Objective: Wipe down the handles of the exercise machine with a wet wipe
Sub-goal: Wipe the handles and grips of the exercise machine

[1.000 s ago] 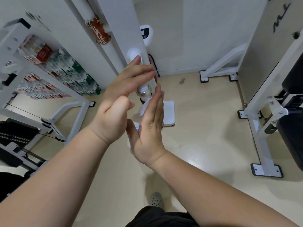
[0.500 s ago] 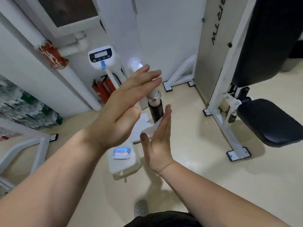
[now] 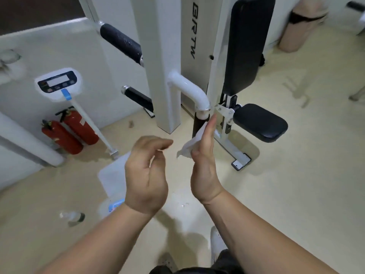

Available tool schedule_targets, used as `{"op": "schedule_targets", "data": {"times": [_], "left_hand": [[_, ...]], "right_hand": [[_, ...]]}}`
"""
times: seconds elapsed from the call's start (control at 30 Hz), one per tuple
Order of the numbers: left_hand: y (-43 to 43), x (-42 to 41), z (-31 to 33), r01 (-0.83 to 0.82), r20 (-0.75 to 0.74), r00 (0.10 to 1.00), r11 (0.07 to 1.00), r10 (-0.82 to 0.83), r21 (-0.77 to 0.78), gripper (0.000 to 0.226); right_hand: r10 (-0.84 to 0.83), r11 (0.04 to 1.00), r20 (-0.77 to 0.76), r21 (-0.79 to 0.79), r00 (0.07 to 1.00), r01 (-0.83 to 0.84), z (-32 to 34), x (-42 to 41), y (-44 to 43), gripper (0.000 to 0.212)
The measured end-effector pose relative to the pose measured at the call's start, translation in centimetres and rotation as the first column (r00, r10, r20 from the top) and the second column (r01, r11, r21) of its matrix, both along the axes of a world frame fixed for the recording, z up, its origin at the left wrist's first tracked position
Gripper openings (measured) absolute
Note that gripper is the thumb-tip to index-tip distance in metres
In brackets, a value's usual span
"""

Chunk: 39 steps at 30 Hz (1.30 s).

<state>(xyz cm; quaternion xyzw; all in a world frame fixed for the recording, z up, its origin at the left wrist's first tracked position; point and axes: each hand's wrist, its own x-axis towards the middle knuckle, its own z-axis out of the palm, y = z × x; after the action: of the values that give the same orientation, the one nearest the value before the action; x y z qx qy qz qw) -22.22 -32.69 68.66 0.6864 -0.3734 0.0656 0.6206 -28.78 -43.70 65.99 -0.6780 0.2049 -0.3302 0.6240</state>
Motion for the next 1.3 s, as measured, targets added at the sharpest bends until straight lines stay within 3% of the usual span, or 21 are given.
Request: {"op": "schedule_targets", "data": {"times": [0.13, 0.27, 0.37, 0.5, 0.63, 0.77, 0.87, 0.93, 1.03, 1.17, 1.3], "left_hand": [[1.5, -3.4, -3.5, 0.281, -0.311, 0.923, 0.949, -0.225, 0.146, 0.046], [-0.7, -3.8, -2.4, 0.484, -0.381, 0.845, 0.841, -0.375, 0.244, 0.076], [-3.4, -3.5, -0.8, 0.478, -0.317, 0.85, 0.868, -0.42, 0.135, 0.085], [-6.2, -3.2, -0.6, 0.416, -0.373, 0.832, 0.907, -0.411, -0.069, 0.069], [-8.1, -3.4, -2.8, 0.327, -0.279, 0.909, 0.945, -0.311, 0.014, 0.059], [-9.0, -4.3, -5.0, 0.328, -0.284, 0.914, 0.94, -0.291, 0.093, 0.067], [-11.4, -3.0, -3.0, 0.261, -0.352, 0.897, 0.963, -0.267, -0.066, 0.055], [-13.0, -1.7, -1.5, 0.218, -0.317, 0.913, 0.964, -0.257, -0.154, 0.047], [-13.5, -1.5, -1.9, 0.199, -0.254, 0.937, 0.965, -0.239, -0.173, 0.051], [-13.3, -2.5, -4.8, 0.17, -0.122, 0.977, 0.985, -0.173, -0.038, 0.074], [-13.5, -2.5, -4.9, 0.164, -0.08, 0.982, 0.981, -0.173, -0.106, 0.069]], "right_hand": [[0.042, 0.996, -0.07, 0.077, 0.997, -0.036, 0.4, -0.8, 0.1, 0.075], [0.125, 0.978, -0.055, 0.172, 0.991, -0.114, 1.8, -1.8, 0.3, 0.08], [0.169, 0.977, -0.047, 0.143, 0.985, -0.16, 2.2, -2.2, 0.0, 0.077], [0.208, 0.977, -0.114, 0.071, 0.971, -0.201, 3.3, -2.9, -2.3, 0.059], [0.144, 0.988, -0.183, -0.026, 0.973, -0.151, 6.0, -2.6, -6.3, 0.06], [0.251, 0.94, -0.301, -0.151, 0.92, -0.306, 7.4, -2.3, -8.2, 0.059], [0.282, 0.903, -0.319, -0.23, 0.905, -0.362, 7.4, -2.2, -8.6, 0.063], [0.301, 0.891, -0.325, -0.24, 0.897, -0.386, 7.4, -2.2, -8.6, 0.063], [0.279, 0.904, -0.301, -0.238, 0.912, -0.355, 7.1, -2.2, -8.8, 0.057], [0.178, 0.919, -0.261, -0.302, 0.949, -0.255, 7.1, -1.9, -9.2, 0.045], [0.068, 0.887, -0.264, -0.425, 0.962, -0.179, 6.5, -1.9, -9.4, 0.044]]}}
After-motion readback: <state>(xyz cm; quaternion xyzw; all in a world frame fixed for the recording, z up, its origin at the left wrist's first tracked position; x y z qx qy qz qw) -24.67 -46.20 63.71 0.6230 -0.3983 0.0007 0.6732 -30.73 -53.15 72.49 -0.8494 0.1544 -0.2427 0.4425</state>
